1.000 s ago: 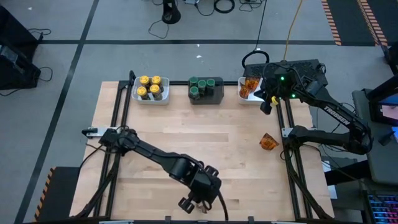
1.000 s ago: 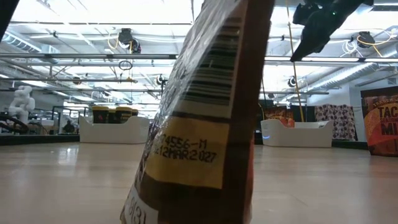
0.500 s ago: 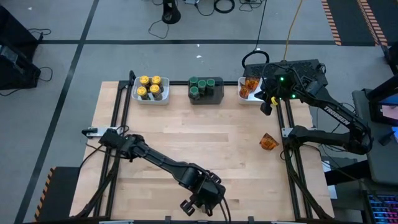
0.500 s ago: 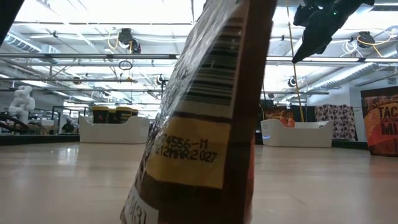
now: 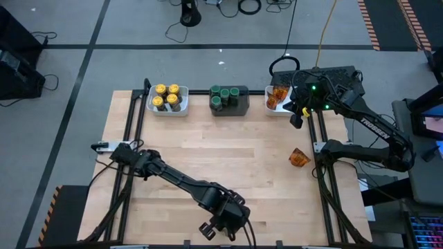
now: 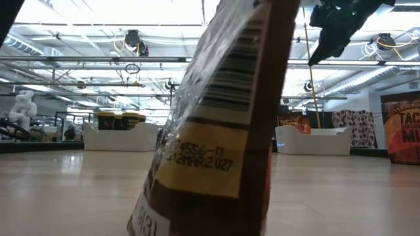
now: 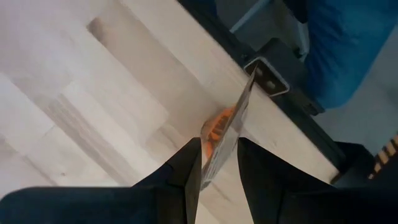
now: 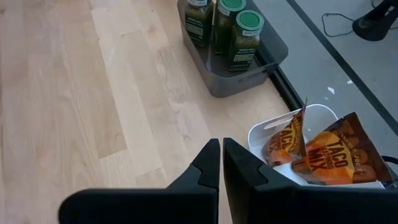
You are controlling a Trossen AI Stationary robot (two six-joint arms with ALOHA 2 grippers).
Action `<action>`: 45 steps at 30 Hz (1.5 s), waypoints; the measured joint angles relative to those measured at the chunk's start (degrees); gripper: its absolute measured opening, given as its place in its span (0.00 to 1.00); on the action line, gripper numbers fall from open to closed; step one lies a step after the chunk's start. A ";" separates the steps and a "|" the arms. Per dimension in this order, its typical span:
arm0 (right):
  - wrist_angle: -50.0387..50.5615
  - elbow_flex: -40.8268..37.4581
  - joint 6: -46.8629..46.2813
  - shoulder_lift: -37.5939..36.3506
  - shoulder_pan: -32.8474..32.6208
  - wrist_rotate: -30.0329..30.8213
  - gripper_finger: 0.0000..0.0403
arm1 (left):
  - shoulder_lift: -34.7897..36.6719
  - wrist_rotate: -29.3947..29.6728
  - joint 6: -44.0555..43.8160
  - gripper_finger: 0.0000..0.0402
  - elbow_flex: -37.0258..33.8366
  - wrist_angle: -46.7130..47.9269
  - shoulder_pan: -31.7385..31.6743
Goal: Sort spices by type
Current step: Put the bottom orange seasoning pack into the right white bin
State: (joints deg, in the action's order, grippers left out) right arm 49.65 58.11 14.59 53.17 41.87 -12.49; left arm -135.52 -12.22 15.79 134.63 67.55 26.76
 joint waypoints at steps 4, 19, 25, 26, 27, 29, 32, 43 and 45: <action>0.00 0.00 0.32 0.00 0.00 0.00 0.00 | -0.08 0.82 0.00 0.27 0.00 0.91 0.00; -0.04 0.00 0.94 -0.02 0.00 -0.02 0.00 | -1.75 -1.08 0.00 0.17 0.22 0.51 -0.22; -0.06 0.00 1.07 -0.02 0.01 -0.02 0.00 | -1.73 -0.83 1.27 0.02 0.28 0.73 -0.74; -0.07 0.00 1.07 -0.02 0.00 -0.02 0.00 | -1.73 -0.80 1.27 0.02 0.29 0.78 -0.90; -0.07 0.00 1.09 -0.02 0.00 -0.02 0.00 | -1.73 -0.80 1.24 0.02 0.31 0.97 -1.03; -0.07 0.00 1.15 -0.02 0.02 -0.02 0.00 | -1.73 -0.80 1.28 0.01 0.31 1.03 -1.33; -0.07 0.00 1.69 -0.02 0.02 -0.02 0.00 | -1.43 -0.80 1.31 0.01 0.31 1.45 -1.97; -0.02 0.00 4.12 -0.02 0.01 0.09 0.00 | 7.65 6.65 -2.00 0.00 0.36 2.09 -8.76; 0.01 0.00 4.25 -0.02 0.00 0.09 0.00 | 9.02 9.15 -3.03 0.00 0.37 1.83 -11.07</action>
State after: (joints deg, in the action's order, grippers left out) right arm 49.66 58.11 18.84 53.15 41.87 -12.40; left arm -126.51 -3.07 12.76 135.00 69.37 15.69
